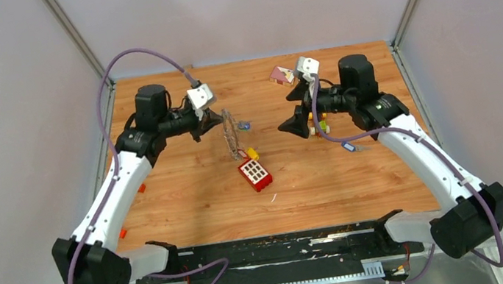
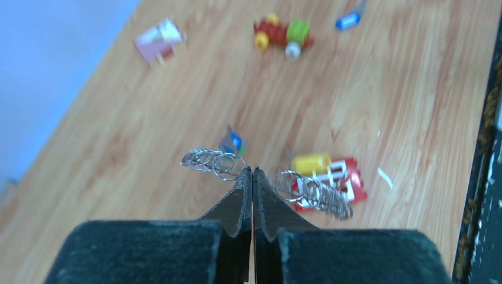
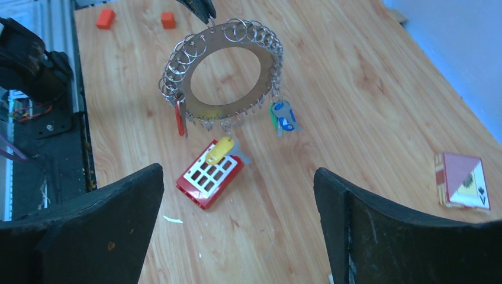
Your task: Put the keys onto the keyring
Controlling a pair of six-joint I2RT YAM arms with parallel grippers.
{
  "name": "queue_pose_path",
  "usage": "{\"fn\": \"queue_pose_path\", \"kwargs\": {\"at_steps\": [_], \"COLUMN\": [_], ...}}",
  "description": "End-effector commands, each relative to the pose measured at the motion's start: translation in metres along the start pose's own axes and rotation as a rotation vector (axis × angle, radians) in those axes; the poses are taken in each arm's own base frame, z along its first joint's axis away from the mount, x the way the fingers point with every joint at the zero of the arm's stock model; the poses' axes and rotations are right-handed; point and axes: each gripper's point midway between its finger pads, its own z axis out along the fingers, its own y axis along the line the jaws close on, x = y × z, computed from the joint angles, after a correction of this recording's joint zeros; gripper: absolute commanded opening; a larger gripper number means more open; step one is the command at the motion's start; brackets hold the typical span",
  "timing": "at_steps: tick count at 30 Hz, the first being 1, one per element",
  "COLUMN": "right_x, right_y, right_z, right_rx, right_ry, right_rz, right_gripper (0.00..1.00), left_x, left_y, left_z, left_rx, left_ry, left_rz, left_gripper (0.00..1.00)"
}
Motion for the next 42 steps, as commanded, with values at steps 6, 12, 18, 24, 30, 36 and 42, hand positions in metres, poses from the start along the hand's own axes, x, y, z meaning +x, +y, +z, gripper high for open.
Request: {"fn": "queue_pose_path", "kwargs": {"at_steps": [6, 12, 18, 24, 30, 36, 42], "right_x": [-0.057, -0.054, -0.034, -0.022, -0.014, -0.014, -0.004], "right_y": [0.023, 0.039, 0.054, 0.066, 0.066, 0.064, 0.063], "right_z": [0.01, 0.011, 0.008, 0.001, 0.0, 0.002, 0.007], "right_rx": [-0.153, -0.227, -0.266, -0.287, -0.267, -0.265, -0.267], "right_ry": [-0.103, -0.117, -0.108, -0.1, -0.101, -0.101, -0.089], "right_rz": [-0.058, -0.08, -0.106, -0.142, -0.149, -0.135, -0.122], "right_gripper": [0.86, 0.72, 0.62, 0.57, 0.55, 0.53, 0.45], "left_x": [-0.124, -0.117, -0.113, -0.111, -0.106, -0.1, -0.098], "left_y": [-0.05, -0.095, -0.111, -0.112, -0.116, -0.117, -0.118], "left_z": [-0.006, 0.023, 0.036, 0.04, 0.043, 0.046, 0.049], "left_rx": [0.232, 0.376, 0.409, 0.403, 0.411, 0.403, 0.401], "left_ry": [-0.444, -0.434, -0.439, -0.456, -0.467, -0.475, -0.486], "left_rz": [0.003, -0.025, -0.061, -0.087, -0.099, -0.111, -0.129], "left_gripper": [0.0, 0.0, 0.0, 0.0, 0.0, 0.0, 0.0]}}
